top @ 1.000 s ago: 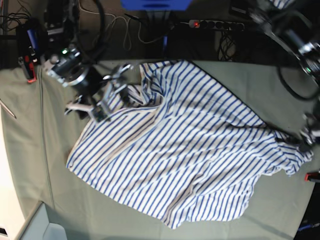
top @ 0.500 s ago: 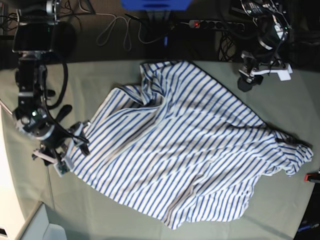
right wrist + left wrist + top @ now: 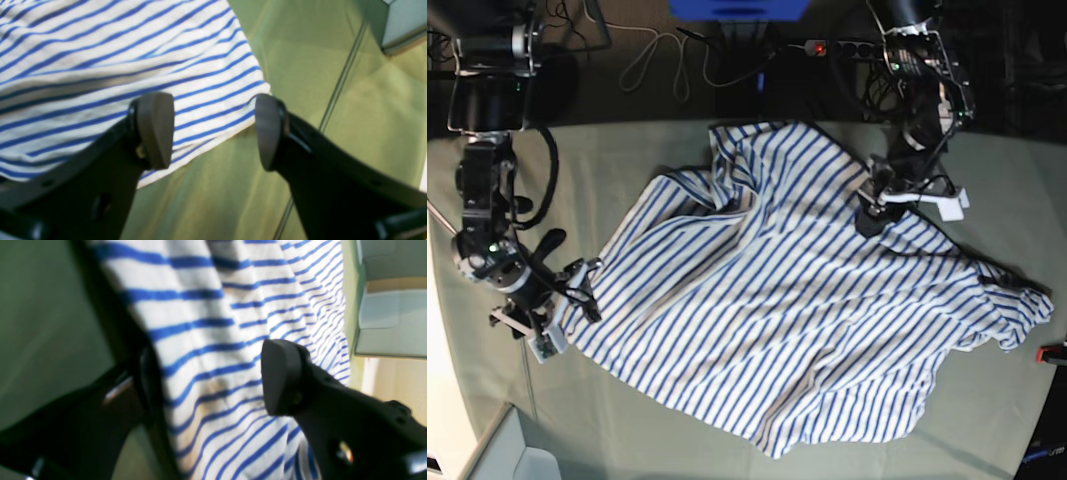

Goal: Layout the t-shirt on the table in an organized manner, then fold the t-shirt properly
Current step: 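Grasp two shirt corners, one with each gripper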

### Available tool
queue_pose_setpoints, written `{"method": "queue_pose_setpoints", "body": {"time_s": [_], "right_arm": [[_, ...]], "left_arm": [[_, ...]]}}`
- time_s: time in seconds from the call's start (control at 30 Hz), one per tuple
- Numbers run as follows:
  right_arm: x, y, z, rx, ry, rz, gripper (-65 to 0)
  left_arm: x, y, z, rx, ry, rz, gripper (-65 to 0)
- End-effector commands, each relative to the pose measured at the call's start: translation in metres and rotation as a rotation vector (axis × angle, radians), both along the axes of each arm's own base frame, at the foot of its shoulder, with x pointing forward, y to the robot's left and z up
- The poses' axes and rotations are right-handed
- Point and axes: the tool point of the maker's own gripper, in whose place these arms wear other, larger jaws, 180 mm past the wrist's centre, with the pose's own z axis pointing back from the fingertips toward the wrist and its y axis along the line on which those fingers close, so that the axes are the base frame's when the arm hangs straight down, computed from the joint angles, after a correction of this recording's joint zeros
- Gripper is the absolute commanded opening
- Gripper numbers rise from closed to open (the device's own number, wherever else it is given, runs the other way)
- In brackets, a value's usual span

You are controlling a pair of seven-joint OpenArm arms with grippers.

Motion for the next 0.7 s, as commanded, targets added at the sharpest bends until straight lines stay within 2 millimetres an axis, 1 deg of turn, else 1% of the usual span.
{"method": "queue_pose_setpoints", "body": {"time_s": [0.0, 0.07, 0.1, 0.13, 0.17, 0.2, 0.23, 0.27, 0.3, 0.33, 0.37, 0.4, 0.47, 0.53, 0.6, 0.67], "right_arm": [[0.013, 0.000, 0.022, 0.014, -0.068, 0.012, -26.0], [0.015, -0.001, 0.023, 0.012, -0.071, 0.011, -26.0], [0.015, -0.001, 0.023, 0.013, -0.070, 0.010, -26.0], [0.016, -0.002, 0.020, 0.017, -0.064, 0.007, -26.0], [0.023, -0.002, 0.024, 0.028, -0.077, 0.005, -26.0], [0.029, -0.003, 0.024, 0.044, -0.082, -0.001, -26.0], [0.035, -0.005, 0.020, 0.063, -0.076, -0.010, -26.0], [0.042, -0.007, 0.015, 0.085, -0.069, -0.021, -26.0], [0.049, -0.009, 0.013, 0.106, -0.067, -0.031, -26.0], [0.057, -0.010, 0.010, 0.130, -0.062, -0.043, -26.0], [0.065, -0.013, 0.006, 0.157, -0.055, -0.057, -26.0], [0.073, -0.016, 0.005, 0.186, -0.056, -0.073, -26.0], [0.088, -0.018, 0.003, 0.244, -0.063, -0.100, -26.0], [0.094, -0.028, -0.003, 0.286, -0.061, -0.137, -26.0], [0.098, -0.031, -0.007, 0.340, -0.072, -0.166, -26.0], [0.097, -0.036, -0.010, 0.377, -0.100, -0.190, -26.0]], "left_arm": [[-0.009, -0.005, -0.013, 0.011, 0.070, -0.026, -22.9], [-0.009, -0.010, -0.019, 0.011, 0.091, -0.047, -23.8], [-0.009, -0.012, -0.021, 0.004, 0.097, -0.050, -26.7], [-0.010, -0.014, -0.022, -0.001, 0.098, -0.053, -31.8], [-0.010, -0.013, -0.023, -0.001, 0.101, -0.050, -39.0], [-0.011, -0.013, -0.023, -0.006, 0.101, -0.049, -47.9], [-0.012, -0.013, -0.023, -0.006, 0.104, -0.049, -58.8], [-0.015, -0.014, -0.025, -0.006, 0.119, -0.061, -65.0], [-0.019, -0.015, -0.027, -0.013, 0.135, -0.071, -65.0], [-0.023, -0.016, -0.029, -0.024, 0.152, -0.078, -62.7], [-0.027, -0.014, -0.030, -0.042, 0.168, -0.075, -61.8], [-0.031, -0.012, -0.032, -0.052, 0.186, -0.072, -64.0], [-0.037, -0.006, -0.034, -0.063, 0.208, -0.066, -65.0], [-0.040, 0.009, -0.034, -0.052, 0.216, -0.042, -64.8], [-0.041, 0.019, -0.034, -0.043, 0.218, -0.025, -64.8], [-0.041, 0.021, -0.033, -0.041, 0.219, -0.023, -64.8]]}}
